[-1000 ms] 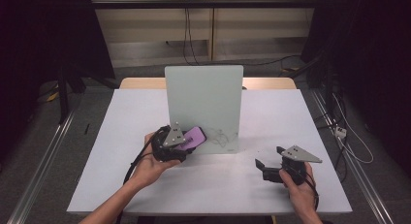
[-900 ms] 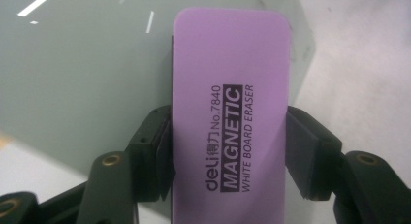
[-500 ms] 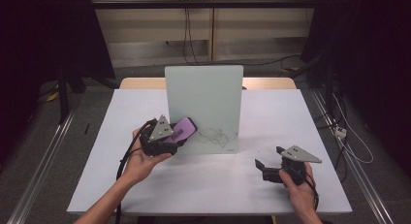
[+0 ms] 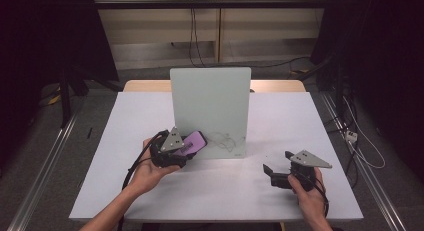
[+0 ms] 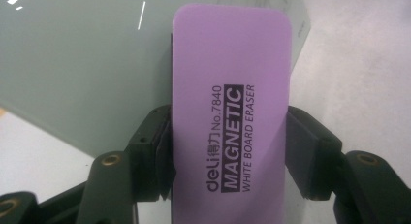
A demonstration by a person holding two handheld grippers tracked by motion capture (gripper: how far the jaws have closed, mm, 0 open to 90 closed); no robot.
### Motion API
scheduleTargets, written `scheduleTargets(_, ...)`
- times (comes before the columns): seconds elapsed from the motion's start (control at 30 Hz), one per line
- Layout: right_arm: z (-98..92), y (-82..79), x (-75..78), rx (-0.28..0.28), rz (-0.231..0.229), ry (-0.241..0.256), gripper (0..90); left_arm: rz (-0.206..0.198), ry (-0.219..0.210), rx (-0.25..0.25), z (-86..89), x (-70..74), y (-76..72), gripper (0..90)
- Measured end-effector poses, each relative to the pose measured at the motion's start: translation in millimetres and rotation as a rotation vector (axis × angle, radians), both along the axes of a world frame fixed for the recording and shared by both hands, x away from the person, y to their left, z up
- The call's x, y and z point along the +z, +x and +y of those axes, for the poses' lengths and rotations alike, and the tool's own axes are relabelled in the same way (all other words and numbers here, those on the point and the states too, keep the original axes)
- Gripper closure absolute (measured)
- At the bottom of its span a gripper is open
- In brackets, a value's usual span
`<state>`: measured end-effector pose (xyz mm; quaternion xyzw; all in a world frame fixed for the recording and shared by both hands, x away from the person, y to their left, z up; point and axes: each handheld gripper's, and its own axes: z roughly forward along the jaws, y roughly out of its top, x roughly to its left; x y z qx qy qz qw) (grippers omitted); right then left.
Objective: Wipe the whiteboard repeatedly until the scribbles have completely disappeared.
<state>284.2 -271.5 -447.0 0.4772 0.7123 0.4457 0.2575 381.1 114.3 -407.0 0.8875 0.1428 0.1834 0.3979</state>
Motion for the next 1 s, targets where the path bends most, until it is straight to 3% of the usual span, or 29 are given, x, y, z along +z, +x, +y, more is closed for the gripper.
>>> scheduleTargets(0.2,-0.5,0.1,-0.2,-0.002,0.000,0.002,7.2,0.014,0.018,-0.025,-9.2,-6.4,-0.9,40.4)
scheduleTargets(0.47,1.5,1.4,-0.3,0.002,0.004,-0.002,7.2,0.016,0.006,-0.048,-21.9,-7.9,-0.1,40.5)
scheduleTargets(0.83,0.7,1.1,-0.4,0.001,0.004,0.002,7.2,0.032,0.021,-0.094,-34.9,-14.2,-0.5,40.5)
scheduleTargets(1.0,0.2,1.1,-0.4,-0.002,0.004,0.003,7.2,0.021,0.019,-0.102,-38.3,-8.3,2.0,40.5)
